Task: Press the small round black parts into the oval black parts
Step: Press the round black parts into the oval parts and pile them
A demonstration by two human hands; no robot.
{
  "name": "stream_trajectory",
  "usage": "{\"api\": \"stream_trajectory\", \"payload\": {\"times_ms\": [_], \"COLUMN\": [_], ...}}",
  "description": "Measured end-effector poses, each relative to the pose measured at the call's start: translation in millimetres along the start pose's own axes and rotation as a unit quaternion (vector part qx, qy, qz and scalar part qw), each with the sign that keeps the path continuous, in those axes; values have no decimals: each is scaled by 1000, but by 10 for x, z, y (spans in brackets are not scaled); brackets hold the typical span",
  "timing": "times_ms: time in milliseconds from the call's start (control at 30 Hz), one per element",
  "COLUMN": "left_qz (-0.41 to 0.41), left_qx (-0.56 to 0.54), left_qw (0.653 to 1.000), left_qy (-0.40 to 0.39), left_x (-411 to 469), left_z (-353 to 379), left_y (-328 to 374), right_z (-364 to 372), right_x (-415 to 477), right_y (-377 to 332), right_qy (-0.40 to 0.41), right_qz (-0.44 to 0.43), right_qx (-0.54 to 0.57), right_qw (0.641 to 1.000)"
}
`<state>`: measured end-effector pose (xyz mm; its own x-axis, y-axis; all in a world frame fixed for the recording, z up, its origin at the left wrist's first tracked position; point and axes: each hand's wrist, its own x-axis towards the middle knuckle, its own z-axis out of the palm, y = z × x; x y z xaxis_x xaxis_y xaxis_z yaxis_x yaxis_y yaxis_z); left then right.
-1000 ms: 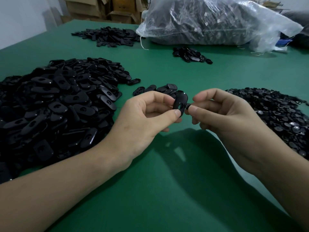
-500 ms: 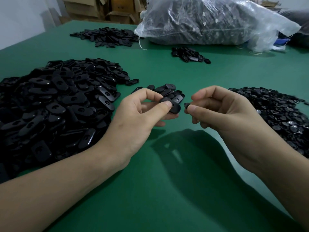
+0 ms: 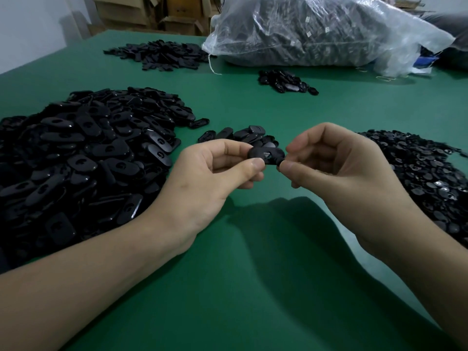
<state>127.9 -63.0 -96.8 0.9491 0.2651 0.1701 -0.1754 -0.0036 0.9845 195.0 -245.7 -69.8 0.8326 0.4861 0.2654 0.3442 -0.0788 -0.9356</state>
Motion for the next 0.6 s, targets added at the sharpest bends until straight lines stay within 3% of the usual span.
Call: {"api": "stream_trajectory", "payload": {"times_ms": [400,600], "left_qz": [4,3], "left_qx": [-1,10], "left_qw": [1000,1000], "left_qy": [-13,-22], "left_x": [-35,-34], "left_z": [31,35], "left_y": [18,13], "right_z": [-11,-22], "right_x": [-7,-12], "right_y": [-13,-39], "right_qy": [22,28], "right_qz": [-45,-91], "right_qx": [-122,-224], "right_qw": [991,970]}}
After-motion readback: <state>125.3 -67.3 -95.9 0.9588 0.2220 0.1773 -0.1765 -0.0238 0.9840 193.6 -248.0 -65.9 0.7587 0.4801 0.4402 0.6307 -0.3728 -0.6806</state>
